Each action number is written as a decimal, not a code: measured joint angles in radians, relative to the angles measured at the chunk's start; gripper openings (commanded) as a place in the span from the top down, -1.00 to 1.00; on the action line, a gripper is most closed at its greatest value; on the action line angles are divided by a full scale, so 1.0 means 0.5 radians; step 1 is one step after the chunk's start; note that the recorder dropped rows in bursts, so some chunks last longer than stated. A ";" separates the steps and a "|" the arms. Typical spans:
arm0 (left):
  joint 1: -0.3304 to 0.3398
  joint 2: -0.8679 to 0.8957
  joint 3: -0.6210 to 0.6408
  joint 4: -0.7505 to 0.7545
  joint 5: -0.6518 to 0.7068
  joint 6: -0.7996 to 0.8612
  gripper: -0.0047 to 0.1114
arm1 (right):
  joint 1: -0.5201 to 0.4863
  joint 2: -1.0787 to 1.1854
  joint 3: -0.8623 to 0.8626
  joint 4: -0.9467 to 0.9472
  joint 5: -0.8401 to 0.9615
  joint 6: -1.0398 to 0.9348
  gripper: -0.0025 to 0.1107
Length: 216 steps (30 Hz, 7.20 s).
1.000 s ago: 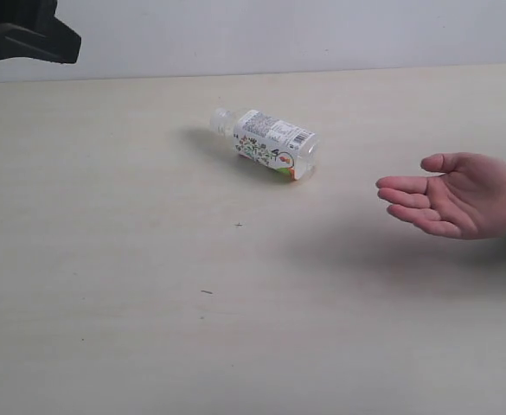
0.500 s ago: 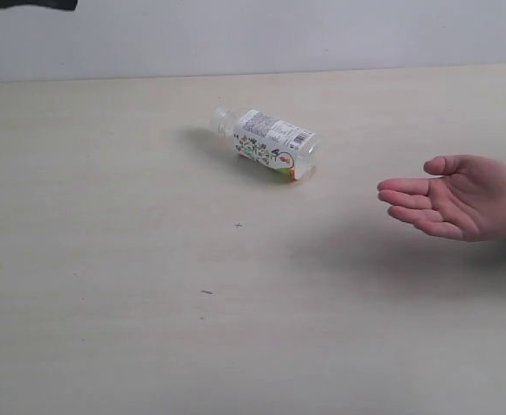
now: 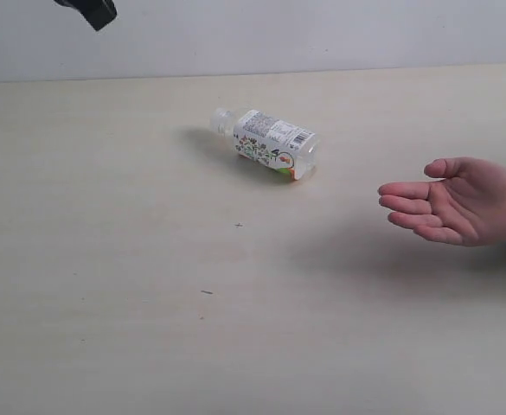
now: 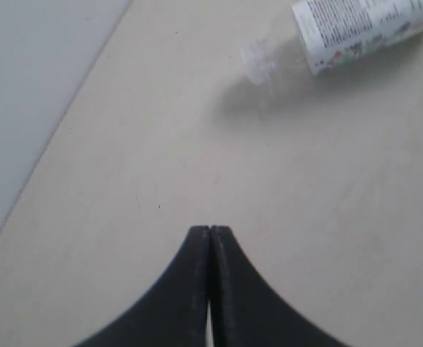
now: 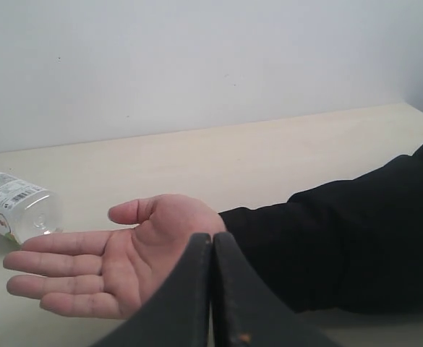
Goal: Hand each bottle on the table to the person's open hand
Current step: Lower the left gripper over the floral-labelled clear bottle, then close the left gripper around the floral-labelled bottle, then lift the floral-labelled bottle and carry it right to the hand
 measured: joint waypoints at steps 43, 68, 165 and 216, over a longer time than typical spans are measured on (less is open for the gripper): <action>-0.353 0.723 -0.124 -0.642 -0.770 2.154 -0.68 | 0.000 0.000 0.000 0.000 0.000 0.000 0.96; -0.288 0.886 -0.124 -0.578 -0.947 2.162 -0.68 | 0.000 0.000 0.000 0.000 0.000 0.000 0.96; -0.239 1.073 -0.124 -0.616 -1.010 2.367 -0.68 | 0.000 0.000 0.000 0.000 0.000 0.000 0.96; -0.239 0.959 -0.133 -0.574 -0.905 2.094 0.92 | 0.000 0.000 0.000 0.000 0.000 0.000 0.96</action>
